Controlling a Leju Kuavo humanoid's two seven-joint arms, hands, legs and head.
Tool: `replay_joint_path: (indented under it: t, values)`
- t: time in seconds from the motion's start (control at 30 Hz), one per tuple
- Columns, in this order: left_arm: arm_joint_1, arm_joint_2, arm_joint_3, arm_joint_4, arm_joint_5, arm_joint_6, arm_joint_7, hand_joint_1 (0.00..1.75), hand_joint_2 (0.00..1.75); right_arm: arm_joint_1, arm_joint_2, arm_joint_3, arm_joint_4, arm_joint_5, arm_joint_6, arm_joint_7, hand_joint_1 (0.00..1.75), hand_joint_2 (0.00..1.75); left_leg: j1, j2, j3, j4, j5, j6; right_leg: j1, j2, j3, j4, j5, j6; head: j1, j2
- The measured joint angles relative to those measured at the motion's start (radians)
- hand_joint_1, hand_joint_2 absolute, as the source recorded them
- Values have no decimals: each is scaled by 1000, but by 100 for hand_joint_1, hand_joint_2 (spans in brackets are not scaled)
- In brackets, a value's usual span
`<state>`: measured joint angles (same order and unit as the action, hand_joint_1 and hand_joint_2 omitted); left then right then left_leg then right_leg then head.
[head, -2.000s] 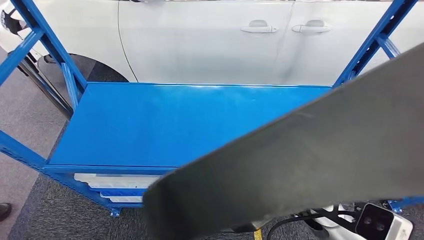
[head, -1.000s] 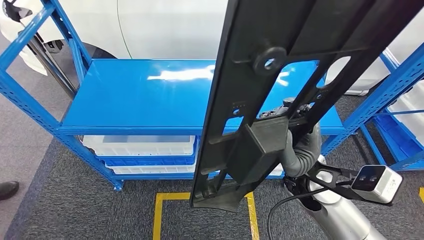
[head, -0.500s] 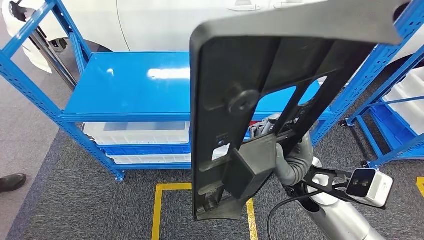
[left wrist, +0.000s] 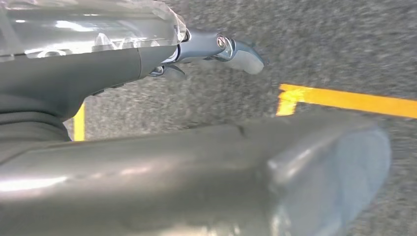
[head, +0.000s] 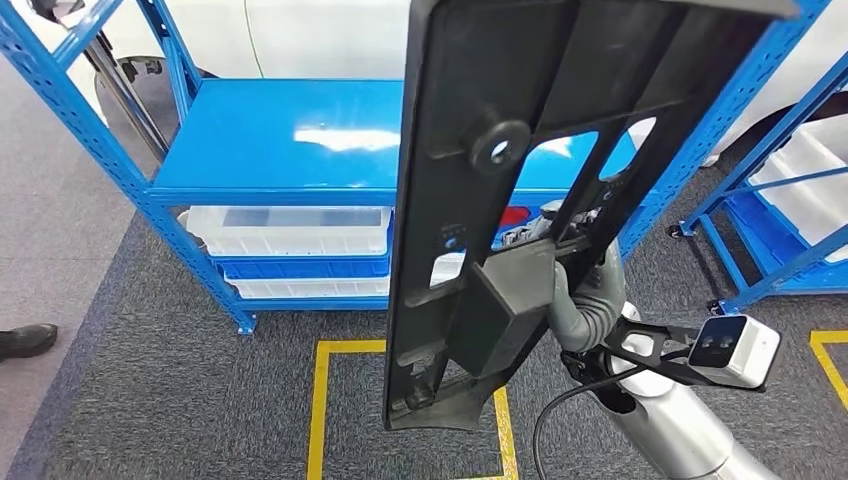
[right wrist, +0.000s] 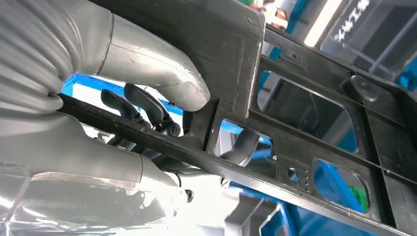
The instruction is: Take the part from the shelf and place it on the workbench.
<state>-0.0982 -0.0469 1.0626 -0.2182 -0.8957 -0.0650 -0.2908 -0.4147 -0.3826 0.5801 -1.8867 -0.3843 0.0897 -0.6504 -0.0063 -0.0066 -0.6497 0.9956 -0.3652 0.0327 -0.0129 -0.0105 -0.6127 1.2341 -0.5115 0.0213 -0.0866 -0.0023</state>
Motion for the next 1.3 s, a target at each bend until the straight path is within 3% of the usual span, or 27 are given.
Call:
replay_joint_path:
  t: [0.07, 0.1, 0.13, 0.2, 0.23, 0.27, 0.33, 0.37, 0.4, 0.43, 0.47, 0.5, 0.53, 0.6, 0.63, 0.7, 0.73, 0.77, 0.87, 0.9, 0.93, 0.97, 1.03, 1.1, 1.17, 1.23, 1.3]
  values:
    - [1, 0, 5, 0, 3, 9, 13, 0, 0, -21, 0, 10, 1, -10, -24, 0, 175, 175, -2, 0, -26, 5, 24, -7, 6, -1, 115, -156, -8, -9, 0, 0]
    - [2, 1, 8, 0, 4, 16, 24, 0, 0, -28, 0, 13, 1, -12, -32, 0, 175, 175, -2, 0, -31, 4, 36, -11, 10, -1, 153, -214, -22, -13, 0, 0]
    - [3, 3, 13, 0, 8, 24, 37, 0, 0, -34, 0, 16, 0, -14, -38, 0, 175, 175, -1, 0, -33, 1, 48, -17, 14, -1, 171, -247, -33, -17, 0, 0]
    - [7, 9, 24, 0, 15, 44, 69, 0, 0, -39, 0, 23, 0, -15, -49, 0, 175, 175, 1, -1, -37, -7, 62, -29, 15, -2, 159, -256, -14, -28, 0, 0]
    - [9, 13, 31, 0, 19, 54, 86, 0, 0, -41, 0, 26, 0, -16, -53, 0, 175, 175, 3, -2, -46, 2, 44, -35, 13, -5, 147, -258, -1, -36, 0, 0]
    - [11, 16, 37, 0, 23, 65, 103, 0, 0, -41, 0, 30, 0, -16, -55, 0, 175, 175, 4, -2, -57, 28, 4, -41, 11, -7, 132, -261, 15, -44, 0, 0]
    - [13, 23, 50, 0, 32, 88, 132, 0, 0, -42, -1, 35, -2, -16, -57, 0, 175, 175, 8, -1, -84, 142, -112, -52, 10, -10, 98, -261, 45, -52, 0, 0]
    - [14, 27, 56, 0, 36, 97, 141, 0, 0, -42, -2, 37, -2, -16, -56, 0, 175, 175, 9, -1, -94, 212, -152, -57, 11, -10, 80, -260, 60, -53, 0, 0]
    - [14, 30, 63, 0, 39, 104, 148, 0, 0, -42, -3, 40, -2, -15, -55, 0, 175, 175, 10, -1, -97, 270, -163, -60, 11, -11, 60, -258, 75, -51, 0, 0]
    - [14, 32, 69, 0, 42, 109, 153, 0, 0, -41, -4, 42, -2, -15, -54, 0, 175, 175, 10, -1, -88, 305, -147, -62, 11, -11, 38, -256, 90, -50, 0, 0]
    - [14, 33, 74, 0, 44, 113, 156, 0, 0, -41, -4, 44, -2, -15, -53, 0, 175, 175, 11, -1, -63, 306, -117, -63, 10, -12, 16, -253, 105, -47, 0, 0]
    - [14, 34, 79, -1, 46, 115, 158, 0, 0, -42, -4, 45, -2, -15, -53, 0, 175, 175, 12, -1, -21, 272, -90, -63, 10, -11, -6, -248, 119, -44, 0, 0]
    - [13, 34, 82, -1, 48, 117, 159, 0, 0, -42, -4, 47, -4, -15, -54, 0, 175, 175, 13, -3, 41, 204, -89, -62, 10, -10, -25, -242, 131, -39, 0, 0]
    - [12, 35, 89, -2, 51, 119, 156, 0, 0, -50, -4, 51, -9, -17, -64, 1, 175, 175, 11, -8, 157, 47, -134, -50, 10, -9, -46, -232, 151, -29, 0, 0]
    - [11, 34, 92, -3, 53, 120, 153, 0, 0, -58, -4, 55, -11, -20, -70, 2, 175, 175, 8, -9, 189, -2, -157, -42, 9, -9, -50, -231, 160, -23, 0, 0]
    - [12, 34, 97, -3, 56, 120, 147, 0, 0, -72, -2, 65, -13, -25, -81, 4, 175, 175, 5, -8, 191, -20, -154, -25, 4, -9, -52, -232, 174, -11, 0, 0]
    - [12, 34, 99, -3, 56, 120, 144, 0, 0, -77, -2, 71, -13, -27, -85, 5, 175, 175, 4, -6, 185, -20, -146, -17, 2, -7, -58, -223, 167, -7, 0, 0]
    - [12, 34, 102, -3, 57, 120, 141, 0, 0, -81, -1, 77, -13, -29, -89, 5, 175, 175, 4, -4, 176, -21, -135, -10, 1, -5, -72, -193, 141, -5, 0, 0]
    - [13, 34, 107, -3, 58, 115, 132, 0, 0, -92, 0, 94, -13, -32, -101, 8, 175, 175, 1, -1, 138, -19, -101, 0, -1, 0, -142, 7, 8, -3, 0, 0]
    - [13, 34, 109, -3, 58, 114, 131, 0, 0, -92, 0, 101, -13, -32, -104, 8, 175, 175, 0, -1, 124, -18, -91, 0, 0, 0, -151, 59, -18, -3, 0, 0]
    - [14, 34, 112, -3, 58, 113, 130, 0, 0, -92, 0, 107, -14, -32, -105, 8, 175, 175, -1, -1, 112, -16, -82, -1, 0, 0, -140, 72, -26, -5, 0, 0]
    - [15, 33, 113, -3, 58, 113, 129, 0, 0, -92, 0, 113, -15, -32, -106, 8, 175, 175, -1, -1, 100, -14, -74, -2, 0, 0, -106, 42, -17, -7, 0, 0]
    - [17, 31, 116, -3, 60, 113, 130, 0, 0, -93, 0, 123, -21, -31, -106, 7, 175, 175, -2, -2, 83, -8, -64, -6, 4, -3, 4, -103, 17, -18, 0, 0]
    - [17, 28, 118, -3, 64, 114, 132, 0, 0, -93, 0, 131, -30, -29, -105, 7, 175, 175, -3, -1, 73, -1, -57, -14, 12, -8, 75, -213, 31, -28, 0, 0]
    - [18, 25, 120, -3, 69, 117, 135, 0, 0, -92, 0, 137, -36, -26, -104, 6, 175, 175, -3, 1, 68, 1, -51, -24, 18, -10, 81, -231, 34, -35, 0, 0]
    - [18, 24, 123, -3, 71, 120, 138, 0, 0, -91, -1, 142, -41, -23, -102, 7, 175, 175, -2, 1, 62, 8, -54, -35, 14, -11, 79, -239, 46, -45, 0, 0]
    - [19, 22, 125, -3, 73, 122, 138, 0, 0, -90, -1, 145, -45, -19, -98, 7, 175, 175, 0, 0, 34, 71, -100, -47, 9, -14, 74, -248, 59, -54, 0, 0]
